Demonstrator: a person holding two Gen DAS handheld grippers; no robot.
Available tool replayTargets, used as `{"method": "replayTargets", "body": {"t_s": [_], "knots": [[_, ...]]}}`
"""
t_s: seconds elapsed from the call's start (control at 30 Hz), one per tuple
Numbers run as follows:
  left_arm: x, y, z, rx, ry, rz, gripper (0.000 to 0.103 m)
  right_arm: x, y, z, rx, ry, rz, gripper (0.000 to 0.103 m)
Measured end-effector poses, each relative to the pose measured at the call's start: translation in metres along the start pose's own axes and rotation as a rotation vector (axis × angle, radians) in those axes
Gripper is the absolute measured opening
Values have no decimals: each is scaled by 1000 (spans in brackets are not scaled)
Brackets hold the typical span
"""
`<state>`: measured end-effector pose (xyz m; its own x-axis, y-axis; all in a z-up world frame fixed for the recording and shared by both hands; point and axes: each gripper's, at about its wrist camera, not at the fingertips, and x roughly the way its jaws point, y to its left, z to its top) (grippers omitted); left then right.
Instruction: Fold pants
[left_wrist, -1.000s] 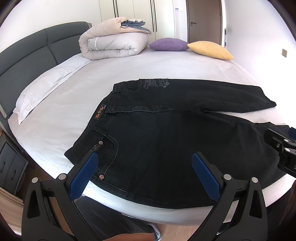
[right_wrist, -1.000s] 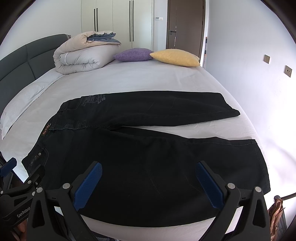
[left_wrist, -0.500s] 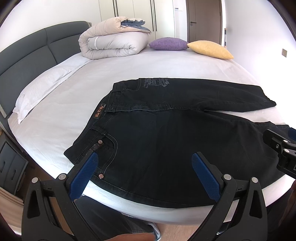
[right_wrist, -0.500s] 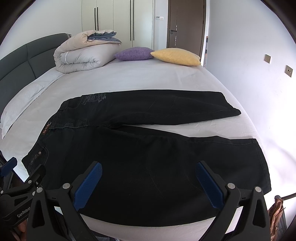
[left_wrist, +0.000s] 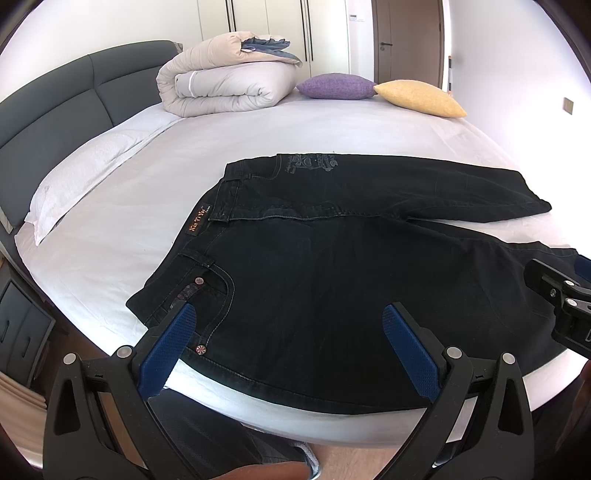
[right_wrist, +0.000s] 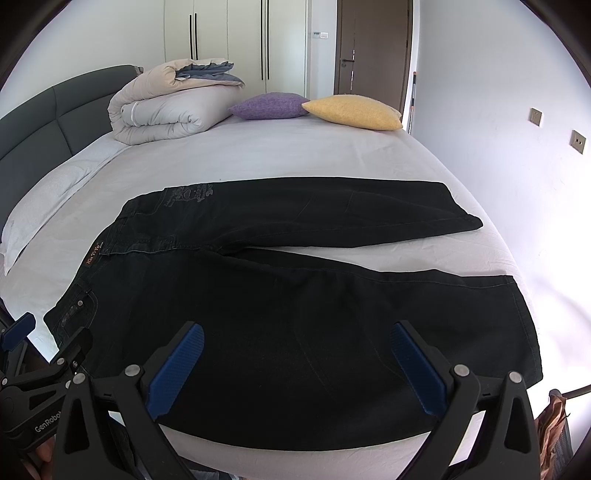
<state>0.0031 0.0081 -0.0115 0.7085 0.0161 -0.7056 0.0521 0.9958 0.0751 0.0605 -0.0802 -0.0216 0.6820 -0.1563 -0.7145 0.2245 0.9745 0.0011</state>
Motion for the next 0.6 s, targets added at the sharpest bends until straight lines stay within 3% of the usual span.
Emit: {"method": "replayTargets", "body": {"t_s": [0.6], "knots": [[3, 2, -2, -3, 6, -7, 103, 0, 5, -3, -3, 3, 0, 103]]}}
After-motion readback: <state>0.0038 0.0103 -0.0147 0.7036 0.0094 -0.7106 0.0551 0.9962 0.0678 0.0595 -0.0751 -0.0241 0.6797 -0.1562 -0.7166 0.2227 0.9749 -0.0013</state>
